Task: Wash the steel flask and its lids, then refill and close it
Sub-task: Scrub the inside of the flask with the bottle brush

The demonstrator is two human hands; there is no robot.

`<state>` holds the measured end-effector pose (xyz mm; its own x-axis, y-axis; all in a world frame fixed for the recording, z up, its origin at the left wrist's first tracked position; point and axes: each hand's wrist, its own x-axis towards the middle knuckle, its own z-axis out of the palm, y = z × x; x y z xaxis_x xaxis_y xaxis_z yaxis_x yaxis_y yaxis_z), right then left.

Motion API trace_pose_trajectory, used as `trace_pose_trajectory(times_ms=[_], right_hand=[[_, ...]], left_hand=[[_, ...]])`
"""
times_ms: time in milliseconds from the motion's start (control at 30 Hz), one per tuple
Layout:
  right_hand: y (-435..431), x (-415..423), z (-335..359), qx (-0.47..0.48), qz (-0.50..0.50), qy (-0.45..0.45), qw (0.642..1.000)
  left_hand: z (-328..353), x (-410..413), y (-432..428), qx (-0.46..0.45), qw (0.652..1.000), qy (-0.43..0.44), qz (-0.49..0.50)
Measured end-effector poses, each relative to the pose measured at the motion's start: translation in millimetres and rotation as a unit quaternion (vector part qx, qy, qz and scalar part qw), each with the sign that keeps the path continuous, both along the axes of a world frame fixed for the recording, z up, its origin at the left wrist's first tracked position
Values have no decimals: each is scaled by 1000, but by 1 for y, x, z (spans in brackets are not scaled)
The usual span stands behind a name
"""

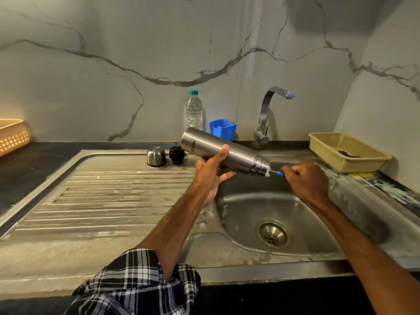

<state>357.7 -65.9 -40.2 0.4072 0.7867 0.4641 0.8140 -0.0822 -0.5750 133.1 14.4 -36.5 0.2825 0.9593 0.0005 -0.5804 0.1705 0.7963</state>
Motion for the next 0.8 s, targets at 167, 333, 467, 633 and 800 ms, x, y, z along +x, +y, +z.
trace_pose_trajectory(times_ms=[167, 333, 467, 633, 800], right_hand=[[-3, -2, -4, 8, 152, 111, 982], [-3, -4, -4, -31, 179, -38, 983], [2, 11, -9, -51, 103, -97, 989], [9, -8, -11, -12, 87, -58, 994], [2, -13, -5, 28, 107, 11, 994]], left_hand=[[0, -1, 3, 7, 1000, 11, 21], [2, -10, 5, -8, 999, 12, 42], [6, -15, 10, -19, 997, -2, 77], [2, -3, 2, -28, 998, 1, 63], [6, -5, 6, -11, 998, -8, 55]])
